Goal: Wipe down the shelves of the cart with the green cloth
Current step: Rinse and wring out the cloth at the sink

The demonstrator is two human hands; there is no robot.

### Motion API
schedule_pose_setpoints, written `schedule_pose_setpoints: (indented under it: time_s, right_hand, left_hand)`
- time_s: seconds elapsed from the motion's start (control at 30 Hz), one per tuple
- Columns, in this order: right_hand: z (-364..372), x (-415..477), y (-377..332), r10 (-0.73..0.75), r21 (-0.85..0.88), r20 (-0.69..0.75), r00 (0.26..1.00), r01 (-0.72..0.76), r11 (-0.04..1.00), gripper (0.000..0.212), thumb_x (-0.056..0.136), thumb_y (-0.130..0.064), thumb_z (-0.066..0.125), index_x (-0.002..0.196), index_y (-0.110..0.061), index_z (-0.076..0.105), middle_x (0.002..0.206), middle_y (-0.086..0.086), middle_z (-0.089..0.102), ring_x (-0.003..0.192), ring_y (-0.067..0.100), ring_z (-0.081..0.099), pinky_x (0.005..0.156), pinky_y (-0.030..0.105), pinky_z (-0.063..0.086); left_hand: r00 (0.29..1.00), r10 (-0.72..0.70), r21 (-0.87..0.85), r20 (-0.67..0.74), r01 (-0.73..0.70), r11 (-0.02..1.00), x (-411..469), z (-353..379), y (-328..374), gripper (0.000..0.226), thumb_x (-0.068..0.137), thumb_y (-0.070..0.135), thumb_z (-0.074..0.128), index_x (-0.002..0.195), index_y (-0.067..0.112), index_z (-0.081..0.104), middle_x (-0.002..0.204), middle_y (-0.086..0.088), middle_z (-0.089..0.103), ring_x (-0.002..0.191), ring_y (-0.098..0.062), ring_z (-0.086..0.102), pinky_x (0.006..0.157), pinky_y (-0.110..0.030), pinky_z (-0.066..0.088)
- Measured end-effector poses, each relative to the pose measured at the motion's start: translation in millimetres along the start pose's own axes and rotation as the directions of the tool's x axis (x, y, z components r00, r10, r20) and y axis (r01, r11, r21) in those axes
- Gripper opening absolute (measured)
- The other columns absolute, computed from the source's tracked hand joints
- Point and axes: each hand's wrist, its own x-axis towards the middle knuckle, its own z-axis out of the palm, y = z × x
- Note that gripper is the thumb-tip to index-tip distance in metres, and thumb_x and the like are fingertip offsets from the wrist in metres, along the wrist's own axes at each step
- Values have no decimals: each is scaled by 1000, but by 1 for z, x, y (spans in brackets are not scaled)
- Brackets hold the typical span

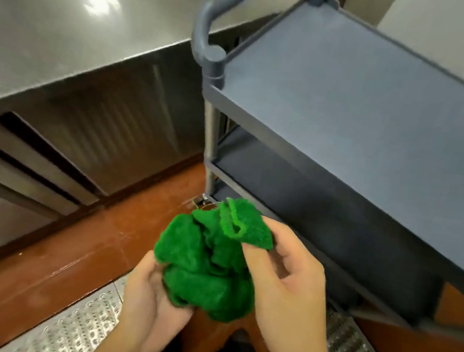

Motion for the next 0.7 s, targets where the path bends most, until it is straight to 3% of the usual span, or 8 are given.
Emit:
schedule_pose_setpoints:
  time_s: [0.07,0.13,0.23,0.37,0.47,0.57,0.63,0.7]
  right_hand:
    - [11,3,-52,-37,75,19,999,36,997,20,90,-1,60,101,-13,73,90,-4,76,85,4,71,73,16,53]
    - [28,6,-97,-104,46,69,992,101,994,20,92,-6,59,102,-16,73,92,-5,76,88,6,71,74,18,55]
    - [60,8,-145,-177,24,134,975,176,984,21,93,-8,59,103,-19,72,94,-7,76,90,6,71,74,16,54]
    - [111,8,-188,-243,37,203,948,241,970,23,93,-6,58,105,-19,72,96,-3,75,94,10,71,76,18,54]
    - [155,4,-216,-309,61,260,915,304,951,22,94,-6,57,106,-18,71,97,0,75,95,12,70,78,21,54]
    - [202,2,-239,-370,112,309,876,353,929,19,95,-8,56,108,-13,70,97,4,74,95,17,70,79,27,56]
    - [233,0,-250,-400,193,346,849,353,916,20,95,-8,56,110,-7,69,101,7,74,99,22,70,85,36,57]
    - [265,-6,-257,-425,251,401,812,349,903,19,95,-5,56,109,-5,69,101,10,74,100,25,70,87,42,56]
  left_hand:
    - [999,15,-65,38,-12,998,-19,4,21,47,86,32,49,113,3,74,125,-22,68,110,-38,69,84,-50,60]
    - [997,17,-84,71,-11,996,-36,5,47,49,91,30,41,117,3,72,127,-22,66,111,-38,68,82,-48,60]
    - [994,55,74,90,-62,995,-53,-6,79,57,97,40,39,141,7,52,141,-17,58,129,-35,57,103,-51,47]
    - [982,163,309,98,-186,933,-81,-9,124,82,85,76,43,148,25,44,147,1,55,140,-19,47,122,-54,21]
    - [918,391,517,72,-369,772,-106,-22,154,99,66,94,50,150,47,30,152,26,41,139,6,39,122,-39,28]
    - [791,588,628,171,-547,553,-126,-42,193,129,58,68,83,157,43,4,149,44,23,133,25,29,106,-6,33]
    - [719,646,681,257,-609,407,-128,-58,221,136,59,35,96,159,34,5,153,35,31,141,10,34,113,-19,36]
    - [648,703,727,293,-629,277,-122,-76,244,129,61,27,97,159,22,14,156,9,40,144,-10,39,117,-38,38]
